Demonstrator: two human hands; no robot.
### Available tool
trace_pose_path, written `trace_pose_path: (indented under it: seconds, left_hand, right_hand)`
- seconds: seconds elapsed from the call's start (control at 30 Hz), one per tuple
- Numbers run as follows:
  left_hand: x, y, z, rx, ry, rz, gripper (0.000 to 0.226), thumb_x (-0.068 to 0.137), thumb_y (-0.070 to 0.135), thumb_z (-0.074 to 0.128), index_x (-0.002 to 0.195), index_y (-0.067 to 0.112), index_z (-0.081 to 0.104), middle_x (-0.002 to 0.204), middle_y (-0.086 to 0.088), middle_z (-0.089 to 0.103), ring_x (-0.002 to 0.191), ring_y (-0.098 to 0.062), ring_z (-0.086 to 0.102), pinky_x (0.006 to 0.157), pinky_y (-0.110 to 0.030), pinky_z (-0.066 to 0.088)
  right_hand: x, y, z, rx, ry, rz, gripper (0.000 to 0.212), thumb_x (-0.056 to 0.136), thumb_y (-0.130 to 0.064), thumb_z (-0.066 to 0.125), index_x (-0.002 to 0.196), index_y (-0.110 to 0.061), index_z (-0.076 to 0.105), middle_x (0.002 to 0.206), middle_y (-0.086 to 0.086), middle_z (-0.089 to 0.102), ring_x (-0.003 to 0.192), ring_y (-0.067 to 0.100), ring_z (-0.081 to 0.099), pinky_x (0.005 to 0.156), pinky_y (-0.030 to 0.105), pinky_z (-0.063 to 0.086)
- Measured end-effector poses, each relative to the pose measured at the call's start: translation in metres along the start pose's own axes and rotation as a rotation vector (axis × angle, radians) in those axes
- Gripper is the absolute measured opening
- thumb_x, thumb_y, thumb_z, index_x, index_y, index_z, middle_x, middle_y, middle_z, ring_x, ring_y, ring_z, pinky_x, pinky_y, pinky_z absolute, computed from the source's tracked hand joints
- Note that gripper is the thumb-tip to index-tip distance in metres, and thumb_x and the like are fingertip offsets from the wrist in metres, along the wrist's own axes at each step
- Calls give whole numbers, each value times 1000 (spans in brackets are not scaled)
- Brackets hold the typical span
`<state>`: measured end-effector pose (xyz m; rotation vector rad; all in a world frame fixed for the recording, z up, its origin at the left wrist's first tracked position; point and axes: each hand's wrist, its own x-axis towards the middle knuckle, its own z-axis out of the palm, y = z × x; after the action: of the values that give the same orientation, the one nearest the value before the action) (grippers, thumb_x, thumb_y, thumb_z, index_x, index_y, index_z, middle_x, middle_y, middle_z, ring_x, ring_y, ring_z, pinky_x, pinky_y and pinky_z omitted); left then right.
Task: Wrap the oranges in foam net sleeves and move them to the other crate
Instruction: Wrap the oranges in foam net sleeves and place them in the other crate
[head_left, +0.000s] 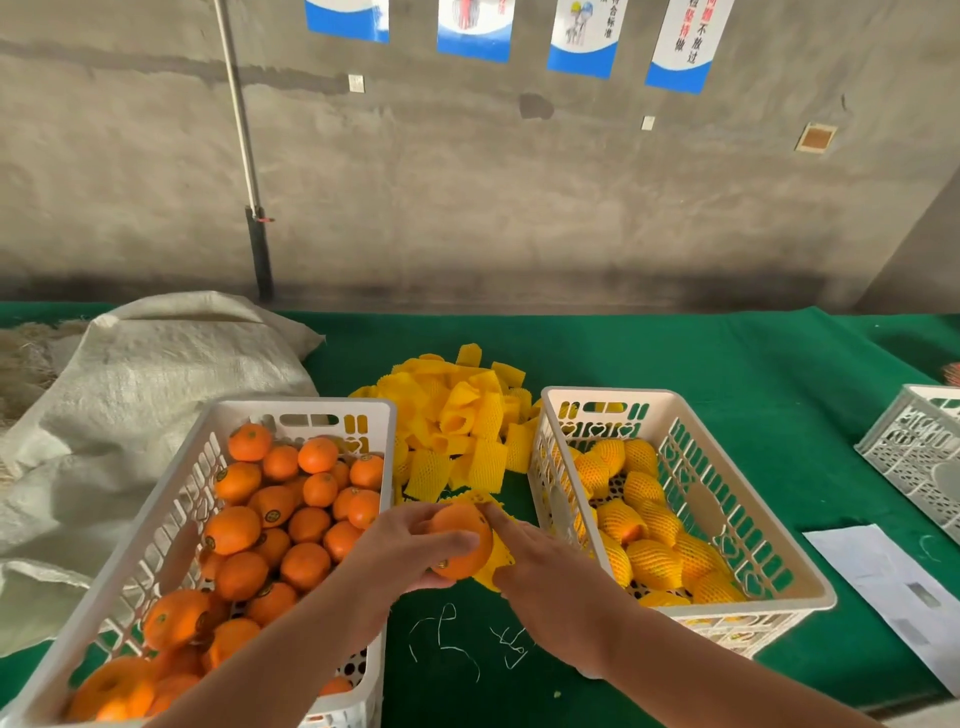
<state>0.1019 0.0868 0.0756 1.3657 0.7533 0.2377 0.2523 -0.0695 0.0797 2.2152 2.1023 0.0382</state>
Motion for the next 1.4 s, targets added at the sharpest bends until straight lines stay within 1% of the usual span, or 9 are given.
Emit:
trace_pose_path:
  seconds: [0.2,0.37,0.47,0.63,0.9,1.1,1.2,1.27,1.4]
  left_hand:
    - [-8,-14,20,365,268,250,76,65,71,84,132,47,57,117,23,63,95,-6,70,75,-24,63]
    - [-8,-19,22,428,197,244,70,72,61,83,133,47,52,115,22,62,96,0,65,59,-4,48]
    - [-7,-21,19,444,173,243,72,73,49,83,136,44,48,116,20,61,102,-2,63,67,-8,48]
    - [-10,-19,23,530,340,321,61,73,67,79,122,45,50,103,26,65,95,4,65,66,-6,50]
    - [-1,-32,21,838,582,479,67,80,79,58,129,33,60,104,19,67,100,-8,49,84,-28,50]
    - [-1,-38,14,804,579,496,57,81,73,62,123,34,57,116,16,68,126,-19,52,99,-42,51]
    - [-5,-40,12,661,504,521,49,79,63,69,117,37,51,107,21,58,100,-7,60,80,-25,56]
    - [-5,-42,11,617,506,544,54,79,57,74,122,33,53,115,20,55,105,-7,57,85,-27,56]
    - [-4,-44,9,602,542,529,67,78,53,79,133,26,52,136,5,53,122,-14,54,90,-28,56]
  right_hand:
    - [2,0,-4,56,69,16,32,90,-16,74,120,-28,71,172,10,11,141,30,50,108,40,50]
    - [-1,-1,-1,53,45,26,30,91,-21,75,120,-30,72,173,7,6,140,30,51,108,42,50]
    - [-1,-4,-1,37,36,26,28,91,-23,76,118,-30,73,172,11,13,140,32,51,112,43,46]
    - [-1,-15,-6,40,106,35,31,76,-27,91,104,-29,79,159,13,44,124,22,65,107,33,46]
    - [2,-35,-2,93,199,-46,16,81,-29,84,94,-22,76,157,13,47,108,11,68,103,26,50]
    - [-1,-38,-1,76,243,-78,21,100,-28,59,112,-18,73,163,10,39,137,19,54,119,29,24]
    - [-4,-37,-8,133,353,-150,21,101,-28,53,112,-24,72,154,0,50,132,11,56,119,26,36]
    - [-5,-35,-12,314,485,-64,15,99,-31,61,113,-29,66,139,-13,54,118,5,57,105,24,49]
    - [9,-36,-16,822,531,432,84,78,-77,71,146,-44,35,139,-31,39,130,0,47,101,18,44]
